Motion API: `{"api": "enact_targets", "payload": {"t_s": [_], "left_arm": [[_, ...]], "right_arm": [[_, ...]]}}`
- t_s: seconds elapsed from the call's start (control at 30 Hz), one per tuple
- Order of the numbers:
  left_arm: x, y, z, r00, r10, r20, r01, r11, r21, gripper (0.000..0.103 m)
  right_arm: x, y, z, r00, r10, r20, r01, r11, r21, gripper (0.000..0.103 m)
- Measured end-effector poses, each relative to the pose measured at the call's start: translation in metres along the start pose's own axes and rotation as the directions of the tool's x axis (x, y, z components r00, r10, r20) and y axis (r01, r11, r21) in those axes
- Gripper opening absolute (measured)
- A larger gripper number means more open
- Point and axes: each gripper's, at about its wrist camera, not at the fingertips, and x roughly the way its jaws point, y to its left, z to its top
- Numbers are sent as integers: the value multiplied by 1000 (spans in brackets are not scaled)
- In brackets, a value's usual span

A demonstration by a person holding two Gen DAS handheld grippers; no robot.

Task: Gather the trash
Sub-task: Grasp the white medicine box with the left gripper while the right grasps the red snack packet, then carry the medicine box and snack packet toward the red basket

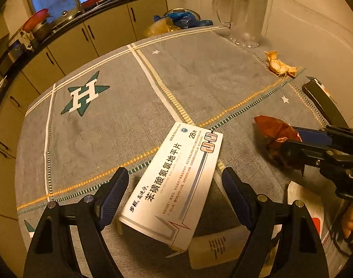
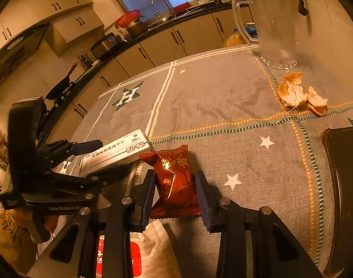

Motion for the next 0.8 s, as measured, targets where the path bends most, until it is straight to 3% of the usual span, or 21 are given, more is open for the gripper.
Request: {"api": "enact_targets", "payload": {"t_s": [0.07, 0.13, 0.33, 0.57, 0.8], "left_arm": [[-3, 1, -2, 1000, -11, 16, 12, 1000, -21, 74], [-7, 3, -3, 1000, -3, 18, 4, 999, -48, 55], [-31, 9, -11, 997, 39, 60, -33, 994, -100, 54], [-88, 20, -28, 983, 115, 145, -88, 979, -181, 54], [-153, 26, -73, 961, 185, 205, -116, 945, -307, 54]], "right_arm": [[-1, 1, 0, 1000, -1, 6, 1, 1000, -8, 37], [-2, 2, 0, 1000, 0, 12, 0, 1000, -12, 37], [-3, 2, -3, 1000, -3, 20, 3, 1000, -12, 37], [-13, 6, -7, 999, 15, 53, -14, 1000, -17, 37], [-22, 10, -9, 996, 46, 77, -44, 999, -25, 37]]}}
